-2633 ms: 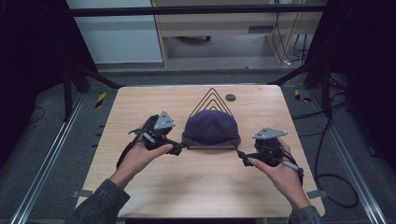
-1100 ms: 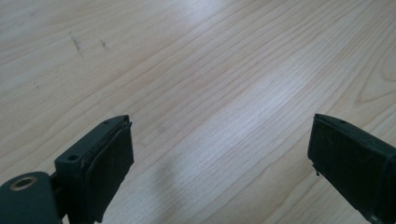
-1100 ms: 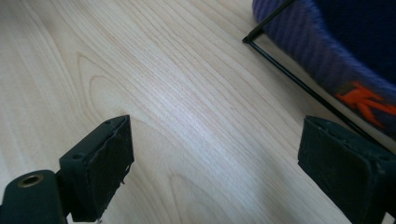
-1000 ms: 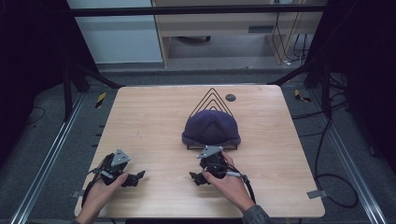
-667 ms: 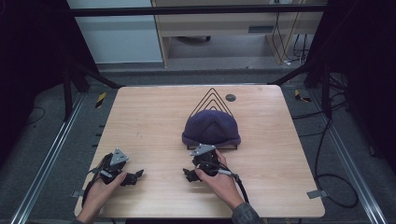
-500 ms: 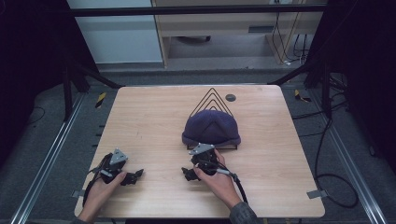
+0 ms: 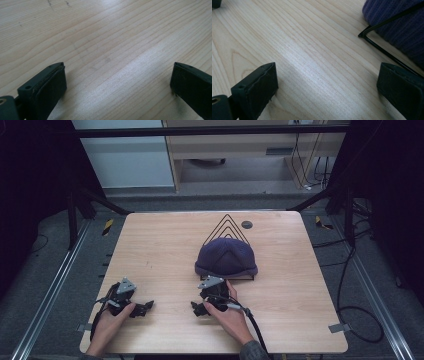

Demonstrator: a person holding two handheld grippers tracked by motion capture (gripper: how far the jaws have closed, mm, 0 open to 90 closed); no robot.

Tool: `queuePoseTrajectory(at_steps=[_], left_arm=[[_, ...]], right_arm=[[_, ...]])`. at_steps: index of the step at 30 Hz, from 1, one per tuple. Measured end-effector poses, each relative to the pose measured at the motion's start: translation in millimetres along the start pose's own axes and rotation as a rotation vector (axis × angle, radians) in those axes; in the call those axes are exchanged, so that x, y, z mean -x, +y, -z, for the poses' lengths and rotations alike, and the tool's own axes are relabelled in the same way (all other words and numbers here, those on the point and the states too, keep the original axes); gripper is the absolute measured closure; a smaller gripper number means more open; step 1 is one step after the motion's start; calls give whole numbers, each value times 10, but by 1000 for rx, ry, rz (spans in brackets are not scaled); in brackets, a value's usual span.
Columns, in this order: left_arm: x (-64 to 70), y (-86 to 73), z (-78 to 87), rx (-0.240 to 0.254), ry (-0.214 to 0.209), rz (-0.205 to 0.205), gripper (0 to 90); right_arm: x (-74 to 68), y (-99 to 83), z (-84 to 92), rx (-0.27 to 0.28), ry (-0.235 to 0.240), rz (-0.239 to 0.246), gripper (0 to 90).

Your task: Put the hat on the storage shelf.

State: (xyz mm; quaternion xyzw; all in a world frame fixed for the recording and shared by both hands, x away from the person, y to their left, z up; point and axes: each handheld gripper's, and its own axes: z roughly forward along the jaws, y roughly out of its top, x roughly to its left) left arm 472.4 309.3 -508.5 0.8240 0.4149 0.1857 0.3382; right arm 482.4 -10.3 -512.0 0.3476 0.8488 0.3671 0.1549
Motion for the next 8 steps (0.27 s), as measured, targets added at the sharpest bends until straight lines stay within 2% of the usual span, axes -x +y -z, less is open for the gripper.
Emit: queuePoseTrajectory(at_steps=[2,8], left_arm=[[-5,16,-14,-2,28,20,0],[-8,20,-19,0,33,27,0]], right_arm=[[4,-10,10,-1,2,6,37],[-10,-23,27,-3,-10,-8,37]])
